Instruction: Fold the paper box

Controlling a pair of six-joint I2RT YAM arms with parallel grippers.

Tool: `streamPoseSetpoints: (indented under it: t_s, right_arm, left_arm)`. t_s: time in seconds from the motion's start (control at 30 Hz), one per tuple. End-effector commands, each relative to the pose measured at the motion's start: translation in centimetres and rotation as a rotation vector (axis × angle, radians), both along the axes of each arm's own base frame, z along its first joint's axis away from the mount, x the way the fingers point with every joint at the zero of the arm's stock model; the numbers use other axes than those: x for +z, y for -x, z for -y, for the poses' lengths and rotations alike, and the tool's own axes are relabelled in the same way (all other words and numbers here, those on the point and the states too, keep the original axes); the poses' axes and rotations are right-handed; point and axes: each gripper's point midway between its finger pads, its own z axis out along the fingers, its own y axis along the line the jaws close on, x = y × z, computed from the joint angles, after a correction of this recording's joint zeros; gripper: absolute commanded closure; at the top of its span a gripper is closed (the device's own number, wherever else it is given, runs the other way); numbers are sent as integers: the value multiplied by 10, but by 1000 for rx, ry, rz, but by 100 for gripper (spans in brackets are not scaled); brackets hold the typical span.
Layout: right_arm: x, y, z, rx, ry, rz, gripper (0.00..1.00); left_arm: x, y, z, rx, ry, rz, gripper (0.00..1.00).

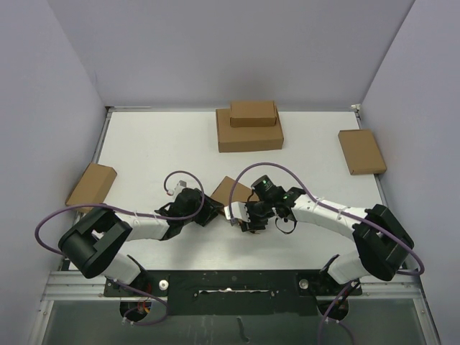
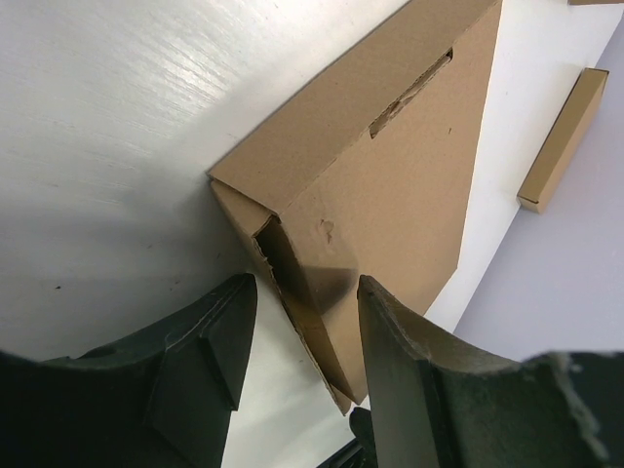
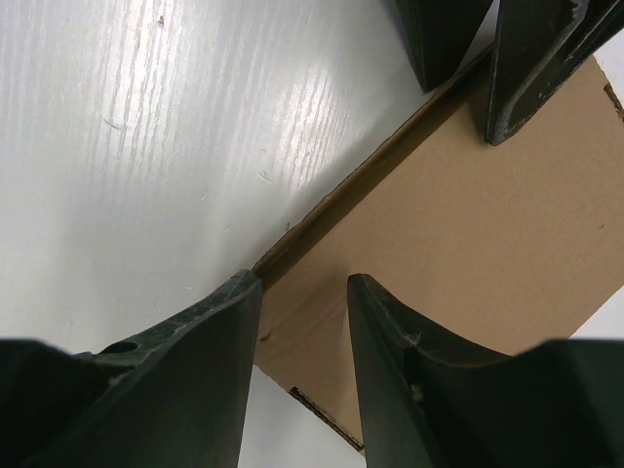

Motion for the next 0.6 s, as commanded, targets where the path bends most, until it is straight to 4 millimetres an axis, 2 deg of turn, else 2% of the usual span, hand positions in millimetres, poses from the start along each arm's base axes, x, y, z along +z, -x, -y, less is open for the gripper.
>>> streamPoseSetpoints:
  t_s: [0.0,0.57]
  right_arm:
    - [17,-8,-14,4,-53,41,58]
    - [-1,-20,-5,-29,42,81,57]
  left_arm:
    - [-9,1,0,-6,-28,-18,55]
    - [-10,1,-2,-4,-30,-19,55]
